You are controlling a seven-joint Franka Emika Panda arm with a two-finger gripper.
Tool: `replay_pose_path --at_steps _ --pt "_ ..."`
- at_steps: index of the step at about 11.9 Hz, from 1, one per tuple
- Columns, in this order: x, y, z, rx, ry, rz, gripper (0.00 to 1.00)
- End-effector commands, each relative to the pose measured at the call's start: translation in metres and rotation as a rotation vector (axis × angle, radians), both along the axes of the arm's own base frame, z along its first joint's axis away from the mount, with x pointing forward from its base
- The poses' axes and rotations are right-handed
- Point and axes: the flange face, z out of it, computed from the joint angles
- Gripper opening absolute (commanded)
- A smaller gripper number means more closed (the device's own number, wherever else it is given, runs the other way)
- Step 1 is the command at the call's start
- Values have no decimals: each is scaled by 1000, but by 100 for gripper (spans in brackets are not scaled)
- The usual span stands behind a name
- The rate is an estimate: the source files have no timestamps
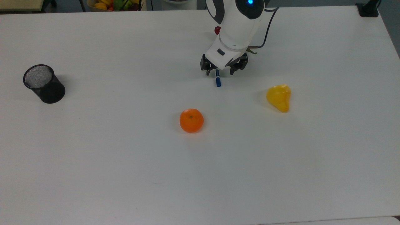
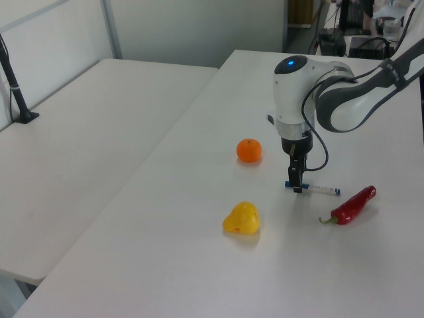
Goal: Place marker
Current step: 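Lower the open gripper over the marker and close on it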
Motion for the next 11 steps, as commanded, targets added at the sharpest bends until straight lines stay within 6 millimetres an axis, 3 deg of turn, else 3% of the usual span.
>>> replay_pose_path --at_steps 1,4,6,8,10,11 --pt "-4 4 -9 -3 -36 1 69" --pt "-2 2 -12 3 -43 -3 63" --pt "-4 2 -15 5 -44 -2 46" --pt "-1 1 -14 18 -67 -6 17" --pt "0 0 -12 21 -72 -8 0" --pt "0 0 -11 22 -75 -8 0"
